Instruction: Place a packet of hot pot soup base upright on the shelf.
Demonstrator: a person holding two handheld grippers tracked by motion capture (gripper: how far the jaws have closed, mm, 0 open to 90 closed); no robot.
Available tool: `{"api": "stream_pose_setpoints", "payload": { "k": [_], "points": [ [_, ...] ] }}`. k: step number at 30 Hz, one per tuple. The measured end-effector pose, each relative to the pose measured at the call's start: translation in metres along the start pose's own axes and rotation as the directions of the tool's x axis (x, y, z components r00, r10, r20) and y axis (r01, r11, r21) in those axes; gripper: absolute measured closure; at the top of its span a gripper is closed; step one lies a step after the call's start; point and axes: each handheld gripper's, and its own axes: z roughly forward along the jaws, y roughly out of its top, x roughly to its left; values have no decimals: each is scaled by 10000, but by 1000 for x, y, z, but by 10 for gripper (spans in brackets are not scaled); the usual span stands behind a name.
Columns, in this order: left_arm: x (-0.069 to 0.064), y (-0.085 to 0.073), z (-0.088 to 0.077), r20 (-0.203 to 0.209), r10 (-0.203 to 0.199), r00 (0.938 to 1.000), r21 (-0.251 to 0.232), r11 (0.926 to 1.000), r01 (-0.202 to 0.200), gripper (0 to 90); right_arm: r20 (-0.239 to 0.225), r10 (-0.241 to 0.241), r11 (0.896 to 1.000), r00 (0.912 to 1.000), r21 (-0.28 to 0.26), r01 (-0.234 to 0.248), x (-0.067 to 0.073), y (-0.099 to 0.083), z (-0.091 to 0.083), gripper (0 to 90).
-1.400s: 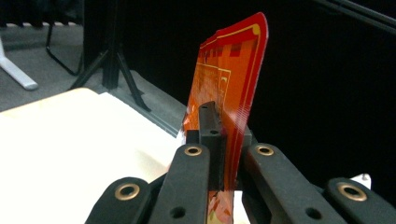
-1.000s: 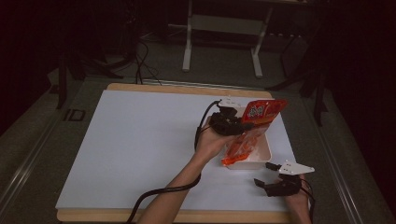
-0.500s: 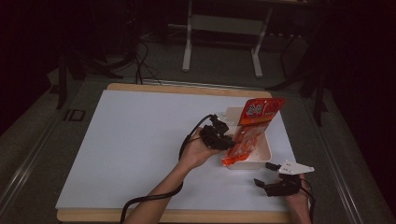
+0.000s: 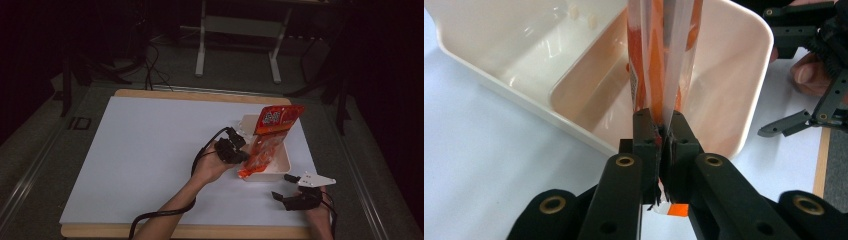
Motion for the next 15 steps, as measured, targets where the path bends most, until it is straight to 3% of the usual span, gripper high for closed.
{"api": "stream_pose_setpoints", "payload": {
  "k": [15],
  "points": [
    [-3,0,3,3,-3,10000,52,10000,3,883,-6,-63,9999,10000,102,63,0,0,1,139]
  ]
}}
